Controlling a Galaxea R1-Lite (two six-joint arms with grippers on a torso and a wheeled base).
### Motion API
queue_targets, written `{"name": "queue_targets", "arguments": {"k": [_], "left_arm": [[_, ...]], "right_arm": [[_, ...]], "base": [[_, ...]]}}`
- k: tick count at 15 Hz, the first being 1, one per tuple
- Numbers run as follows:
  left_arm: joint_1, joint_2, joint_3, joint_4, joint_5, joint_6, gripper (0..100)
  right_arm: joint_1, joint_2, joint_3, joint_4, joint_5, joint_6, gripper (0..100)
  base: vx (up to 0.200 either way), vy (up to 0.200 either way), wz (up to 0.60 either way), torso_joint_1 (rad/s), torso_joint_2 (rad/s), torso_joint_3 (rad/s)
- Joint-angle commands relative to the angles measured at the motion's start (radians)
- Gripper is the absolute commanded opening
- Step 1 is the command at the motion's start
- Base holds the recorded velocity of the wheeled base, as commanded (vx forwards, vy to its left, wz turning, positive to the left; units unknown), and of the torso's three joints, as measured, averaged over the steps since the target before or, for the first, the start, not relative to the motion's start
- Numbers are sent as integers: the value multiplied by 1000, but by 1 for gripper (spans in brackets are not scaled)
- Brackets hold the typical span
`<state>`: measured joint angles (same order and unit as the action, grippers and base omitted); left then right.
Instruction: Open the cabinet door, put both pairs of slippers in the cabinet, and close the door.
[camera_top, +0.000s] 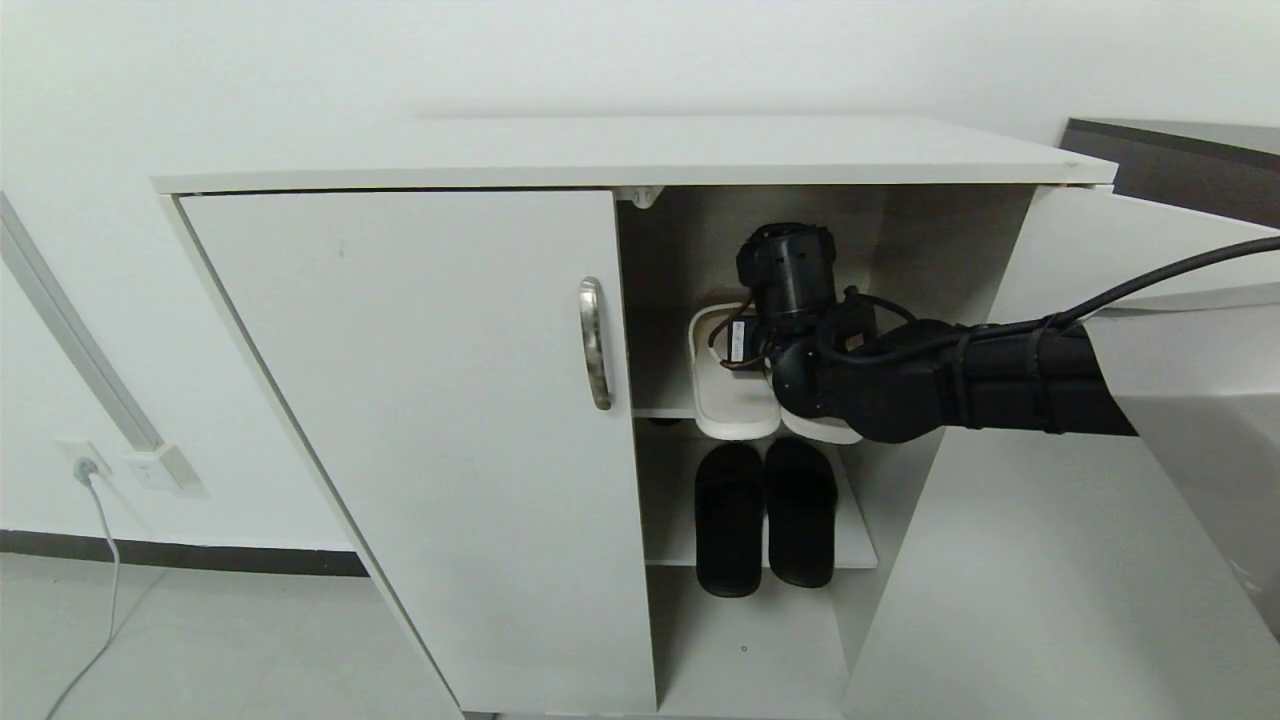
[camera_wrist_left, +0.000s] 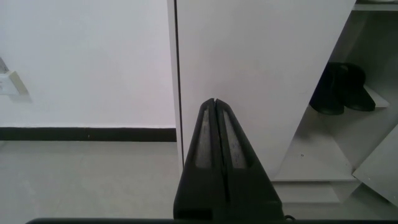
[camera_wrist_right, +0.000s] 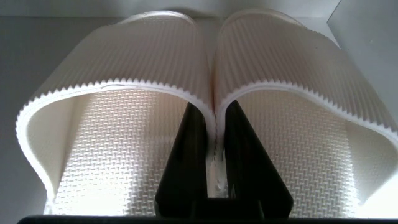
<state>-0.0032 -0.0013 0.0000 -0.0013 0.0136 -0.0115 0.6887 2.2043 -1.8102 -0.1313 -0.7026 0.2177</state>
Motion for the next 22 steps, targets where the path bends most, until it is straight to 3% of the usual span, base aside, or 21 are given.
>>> {"name": "queue_targets", "arguments": {"k": [1, 10, 11, 18, 22], "left_arm": [[0, 1, 0, 0, 0, -1, 0], [0, 1, 0, 0, 0, -1, 0], [0, 1, 0, 0, 0, -1, 0], [0, 1, 0, 0, 0, -1, 0], [0, 1, 0, -2, 0, -1, 0]], "right_arm": [[0, 6, 0, -1, 0, 0, 0], [-1, 9, 0, 12, 0, 0, 0], [-1, 9, 0, 12, 0, 0, 100], [2, -38, 77, 5, -2, 2, 100], [66, -204, 246, -1, -9, 17, 100]], "base": [[0, 0, 0, 0, 0, 0], [0, 0, 0, 0, 0, 0], [0, 0, 0, 0, 0, 0], [0, 0, 0, 0, 0, 0], [0, 0, 0, 0, 0, 0]]}}
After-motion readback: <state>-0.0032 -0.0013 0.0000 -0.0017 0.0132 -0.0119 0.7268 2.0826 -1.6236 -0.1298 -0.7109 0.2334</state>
